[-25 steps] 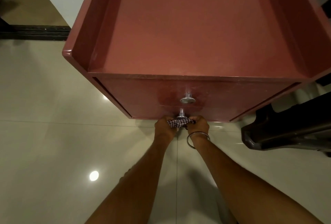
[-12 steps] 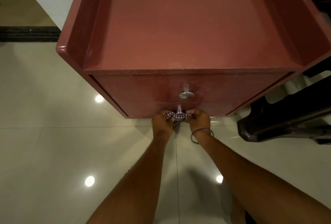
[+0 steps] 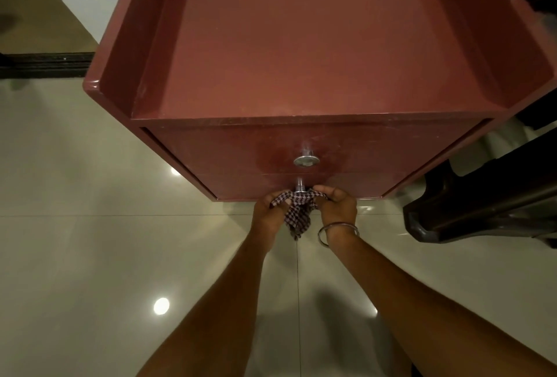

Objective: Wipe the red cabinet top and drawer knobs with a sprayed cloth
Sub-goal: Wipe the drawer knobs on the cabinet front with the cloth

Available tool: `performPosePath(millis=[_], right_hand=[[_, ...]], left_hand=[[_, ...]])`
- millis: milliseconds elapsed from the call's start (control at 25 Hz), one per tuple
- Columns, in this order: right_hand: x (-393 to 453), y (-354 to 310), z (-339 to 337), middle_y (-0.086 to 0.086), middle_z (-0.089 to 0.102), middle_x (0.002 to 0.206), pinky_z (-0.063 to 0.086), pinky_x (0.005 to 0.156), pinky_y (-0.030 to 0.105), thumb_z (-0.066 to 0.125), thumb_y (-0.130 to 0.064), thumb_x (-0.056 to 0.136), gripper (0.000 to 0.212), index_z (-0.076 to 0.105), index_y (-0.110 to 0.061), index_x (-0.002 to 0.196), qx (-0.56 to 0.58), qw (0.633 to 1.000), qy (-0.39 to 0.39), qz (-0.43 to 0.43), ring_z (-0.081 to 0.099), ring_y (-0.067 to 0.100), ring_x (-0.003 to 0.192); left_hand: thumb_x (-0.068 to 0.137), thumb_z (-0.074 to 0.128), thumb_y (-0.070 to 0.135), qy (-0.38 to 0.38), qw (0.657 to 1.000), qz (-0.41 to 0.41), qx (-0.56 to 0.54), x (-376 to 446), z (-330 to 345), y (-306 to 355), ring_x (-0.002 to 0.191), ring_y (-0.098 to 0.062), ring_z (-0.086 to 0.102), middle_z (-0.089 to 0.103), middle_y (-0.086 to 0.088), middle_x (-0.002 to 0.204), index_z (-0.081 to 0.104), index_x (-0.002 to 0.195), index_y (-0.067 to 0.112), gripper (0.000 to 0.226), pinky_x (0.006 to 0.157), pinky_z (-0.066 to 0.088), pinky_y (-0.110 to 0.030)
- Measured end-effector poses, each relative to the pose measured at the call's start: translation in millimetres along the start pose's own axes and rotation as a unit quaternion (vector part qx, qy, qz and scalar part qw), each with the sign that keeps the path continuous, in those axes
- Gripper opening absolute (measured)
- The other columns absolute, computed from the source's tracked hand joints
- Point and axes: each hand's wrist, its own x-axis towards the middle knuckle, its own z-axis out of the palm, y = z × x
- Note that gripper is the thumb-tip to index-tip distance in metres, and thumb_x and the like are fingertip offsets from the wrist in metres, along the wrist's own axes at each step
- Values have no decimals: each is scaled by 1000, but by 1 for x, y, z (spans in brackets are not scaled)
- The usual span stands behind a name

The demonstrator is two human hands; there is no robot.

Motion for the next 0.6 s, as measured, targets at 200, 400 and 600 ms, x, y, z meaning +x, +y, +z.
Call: performPosePath(millis=[200,400,600], right_hand=[[-17,-9,8,8,69,103,50,85,25,59,2,83,22,71,-9,98,-127,973,-4,-194,63,18,95],[-14,-13,16,10,64,105,49,84,29,61,-3,83,18,67,-10,99,-274,916,-8,-294,60,26,100],[-9,-5,10,10,66,104,49,73,25,58,-9,88,16,68,-11,101,-249,935,1,-251,63,25,92]], left_hand=[[89,64,11,24,998,-26,-61,-1,1,-3,101,-26,64,69,-10,105,67,111,8,22,94,52,-43],[84,67,14,88,986,-115,-85,10,6,2,104,-32,64,68,-13,113,63,112,5,30,95,51,-48],[83,70,15,121,987,-91,-47,9,9,10,99,-28,64,67,-10,110,62,112,7,31,88,54,-40]])
